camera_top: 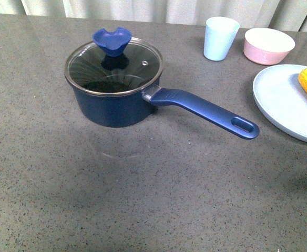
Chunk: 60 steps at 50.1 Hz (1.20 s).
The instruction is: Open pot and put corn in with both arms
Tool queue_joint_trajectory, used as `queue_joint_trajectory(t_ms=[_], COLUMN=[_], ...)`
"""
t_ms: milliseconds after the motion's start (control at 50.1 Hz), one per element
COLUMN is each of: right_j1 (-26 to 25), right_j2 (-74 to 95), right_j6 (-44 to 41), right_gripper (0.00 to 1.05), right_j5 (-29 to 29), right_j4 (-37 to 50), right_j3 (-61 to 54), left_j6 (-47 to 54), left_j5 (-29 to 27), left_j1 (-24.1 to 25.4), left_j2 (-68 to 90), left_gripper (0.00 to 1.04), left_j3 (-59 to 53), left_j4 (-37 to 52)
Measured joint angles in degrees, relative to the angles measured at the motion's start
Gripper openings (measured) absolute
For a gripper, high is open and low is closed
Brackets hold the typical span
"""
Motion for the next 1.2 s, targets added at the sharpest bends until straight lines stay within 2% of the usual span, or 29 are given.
queue_joint_trajectory(t_ms=[459, 479, 499, 538, 578, 658, 917, 1196], right_j1=[0.0, 0.0, 0.0, 0.0, 0.0, 0.0, 0.0, 0.0], right_j2=[0.0, 0.0, 0.0, 0.0, 0.0, 0.0, 0.0, 0.0], right_j6=[0.0, 0.0, 0.0, 0.0, 0.0, 0.0, 0.0, 0.0], right_gripper=[0.96, 0.96, 0.96, 0.96, 0.96, 0.96, 0.96, 0.96], right_j5=[0.0, 0.0, 0.0, 0.0, 0.0, 0.0, 0.0, 0.0], right_j4=[0.0, 0.0, 0.0, 0.0, 0.0, 0.0, 0.0, 0.0], right_j3=[0.0, 0.0, 0.0, 0.0, 0.0, 0.0, 0.0, 0.0], left_j6=[0.0, -0.5, -1.7, -3.8, -4.6, -5.5, -8.7, -10.5], left_j5=[0.0, 0.8, 3.9, 6.5, 6.9, 6.4, 7.4, 4.2], left_j1=[0.0, 0.2, 0.7, 0.4, -0.2, -1.4, -5.2, -11.4], left_j2=[0.0, 0.4, 2.0, 7.5, 12.2, 19.2, 48.1, 70.1], left_gripper=[0.96, 0.96, 0.96, 0.96, 0.96, 0.96, 0.96, 0.96], left_j3=[0.0, 0.2, 1.8, 5.2, 6.9, 8.5, 16.9, 25.2], left_j4=[0.0, -0.7, -5.3, -12.6, -13.7, -10.1, 12.7, 24.7])
